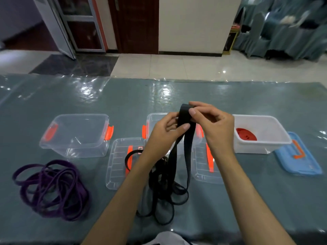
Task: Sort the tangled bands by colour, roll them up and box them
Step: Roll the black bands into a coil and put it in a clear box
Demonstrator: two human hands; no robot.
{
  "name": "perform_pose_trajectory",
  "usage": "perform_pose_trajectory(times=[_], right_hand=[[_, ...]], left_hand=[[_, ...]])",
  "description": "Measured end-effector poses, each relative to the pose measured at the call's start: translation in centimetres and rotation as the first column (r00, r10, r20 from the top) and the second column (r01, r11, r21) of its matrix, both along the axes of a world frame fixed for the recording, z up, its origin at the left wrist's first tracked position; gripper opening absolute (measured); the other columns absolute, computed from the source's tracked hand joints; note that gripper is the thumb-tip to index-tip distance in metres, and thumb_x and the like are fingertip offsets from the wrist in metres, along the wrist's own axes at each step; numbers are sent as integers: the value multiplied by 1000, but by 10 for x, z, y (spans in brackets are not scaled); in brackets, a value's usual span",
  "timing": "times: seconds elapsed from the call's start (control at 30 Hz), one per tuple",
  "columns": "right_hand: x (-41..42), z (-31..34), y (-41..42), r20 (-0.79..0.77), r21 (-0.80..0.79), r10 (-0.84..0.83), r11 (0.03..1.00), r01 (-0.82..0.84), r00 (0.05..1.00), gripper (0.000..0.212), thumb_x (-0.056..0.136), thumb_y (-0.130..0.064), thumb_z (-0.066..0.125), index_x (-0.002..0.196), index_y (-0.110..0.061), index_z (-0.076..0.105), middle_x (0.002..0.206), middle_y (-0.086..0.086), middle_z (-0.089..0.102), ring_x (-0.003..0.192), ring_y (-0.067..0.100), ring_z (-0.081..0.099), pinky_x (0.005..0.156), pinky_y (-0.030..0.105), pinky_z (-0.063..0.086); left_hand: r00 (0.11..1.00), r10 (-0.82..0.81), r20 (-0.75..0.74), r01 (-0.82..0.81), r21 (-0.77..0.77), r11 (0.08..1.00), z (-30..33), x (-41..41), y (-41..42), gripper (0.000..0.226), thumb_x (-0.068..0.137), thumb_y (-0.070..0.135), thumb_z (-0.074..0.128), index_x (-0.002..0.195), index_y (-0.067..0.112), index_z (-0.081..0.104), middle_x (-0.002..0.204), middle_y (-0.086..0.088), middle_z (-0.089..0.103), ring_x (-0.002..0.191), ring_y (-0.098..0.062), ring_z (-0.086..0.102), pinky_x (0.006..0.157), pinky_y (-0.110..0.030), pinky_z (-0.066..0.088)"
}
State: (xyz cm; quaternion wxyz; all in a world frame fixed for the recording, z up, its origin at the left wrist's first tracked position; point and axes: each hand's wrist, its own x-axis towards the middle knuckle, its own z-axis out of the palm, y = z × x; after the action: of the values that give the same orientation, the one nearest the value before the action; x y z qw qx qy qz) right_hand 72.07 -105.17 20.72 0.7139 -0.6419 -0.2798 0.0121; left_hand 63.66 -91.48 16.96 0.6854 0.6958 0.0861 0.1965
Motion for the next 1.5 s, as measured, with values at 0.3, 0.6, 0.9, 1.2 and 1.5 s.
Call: perform_pose_trajectory(times=[0.3,0.6,0.9,1.2,1.5], right_hand=[[16,37,-9,384,-112,-45,989,95,922,23,94,-2,74,103,-22,70,114,-3,70,112,14,68,83,30,60],[27,34,-22,381,-260,25,962,81,924,28,93,-4,75,116,-19,73,106,-7,75,97,8,72,85,23,59],[51,32,-36,-124,-192,392,892,-410,911,15,95,-19,72,107,-15,80,88,6,79,69,17,70,78,27,59],[35,17,-21,-370,272,448,890,-365,814,20,99,-12,65,111,-22,78,91,3,75,81,13,70,91,31,60],[13,1,-6,-361,210,246,961,-178,899,9,94,-13,71,102,-9,71,95,3,77,92,16,74,82,29,60]], left_hand=[[989,-42,145,31,79,996,54,8,-6,25,103,15,63,126,23,67,107,-11,74,88,-11,68,80,-24,53],[994,39,100,-58,196,979,63,10,4,25,94,25,78,106,30,57,118,10,71,90,-20,78,82,-32,62],[997,-31,-73,37,75,997,57,6,23,14,95,33,79,94,19,80,82,-3,80,78,-10,73,75,-15,53],[994,-102,-23,102,-4,995,38,3,7,35,84,29,89,116,26,76,106,-2,80,104,-19,77,101,-35,58],[992,53,115,-52,-8,999,34,14,-9,25,80,13,92,98,20,76,98,3,81,99,-13,78,87,-20,57]])
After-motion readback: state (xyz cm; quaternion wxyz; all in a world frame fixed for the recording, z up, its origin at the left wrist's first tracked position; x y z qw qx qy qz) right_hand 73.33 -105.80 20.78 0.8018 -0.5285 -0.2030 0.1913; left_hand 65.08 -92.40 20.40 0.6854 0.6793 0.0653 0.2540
